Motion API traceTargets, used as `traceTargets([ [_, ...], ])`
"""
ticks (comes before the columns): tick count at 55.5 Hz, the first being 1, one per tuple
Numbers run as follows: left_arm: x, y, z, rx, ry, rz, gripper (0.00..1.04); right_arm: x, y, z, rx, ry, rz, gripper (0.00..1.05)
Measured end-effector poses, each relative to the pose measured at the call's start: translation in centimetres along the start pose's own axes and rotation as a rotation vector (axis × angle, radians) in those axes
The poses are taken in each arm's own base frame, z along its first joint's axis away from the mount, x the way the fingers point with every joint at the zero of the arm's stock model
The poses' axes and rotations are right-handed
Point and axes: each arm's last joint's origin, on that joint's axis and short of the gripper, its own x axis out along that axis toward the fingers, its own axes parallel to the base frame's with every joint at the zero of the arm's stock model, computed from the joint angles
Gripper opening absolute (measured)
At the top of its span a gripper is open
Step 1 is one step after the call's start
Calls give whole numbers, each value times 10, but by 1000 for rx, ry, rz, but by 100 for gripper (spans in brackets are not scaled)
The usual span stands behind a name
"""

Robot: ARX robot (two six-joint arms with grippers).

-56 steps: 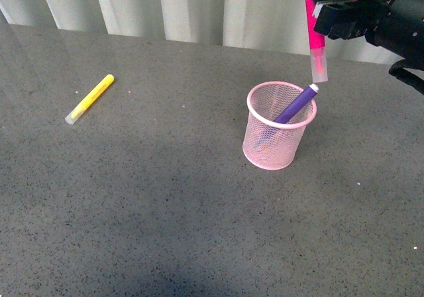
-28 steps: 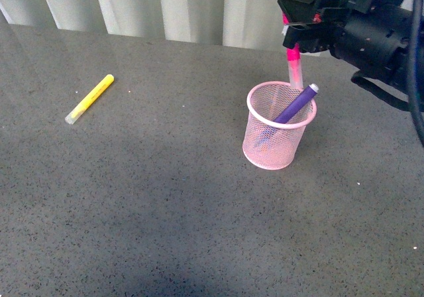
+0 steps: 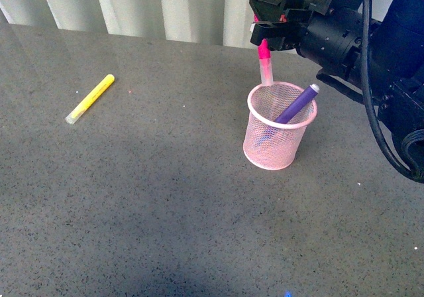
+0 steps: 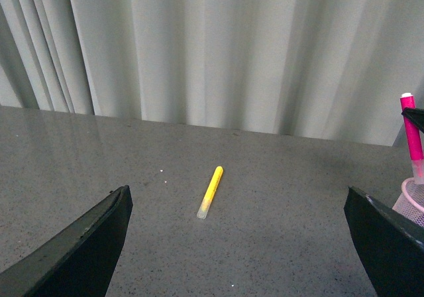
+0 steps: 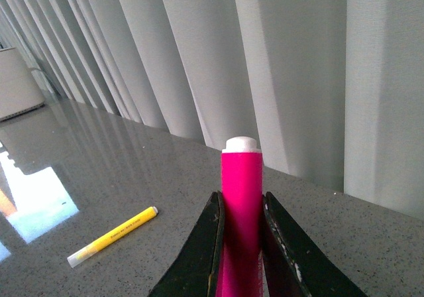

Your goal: Insert purple and pink pens into pink cup

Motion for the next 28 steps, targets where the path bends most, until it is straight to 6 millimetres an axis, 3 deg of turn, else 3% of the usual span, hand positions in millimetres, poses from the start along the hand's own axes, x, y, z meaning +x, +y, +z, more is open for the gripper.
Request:
traceTargets([
  [18, 0, 0, 0, 0, 0, 0, 98, -13, -6, -7, 11, 36, -19, 13],
  [28, 0, 0, 0, 0, 0, 0, 98, -18, -8, -10, 15, 50, -27, 42],
])
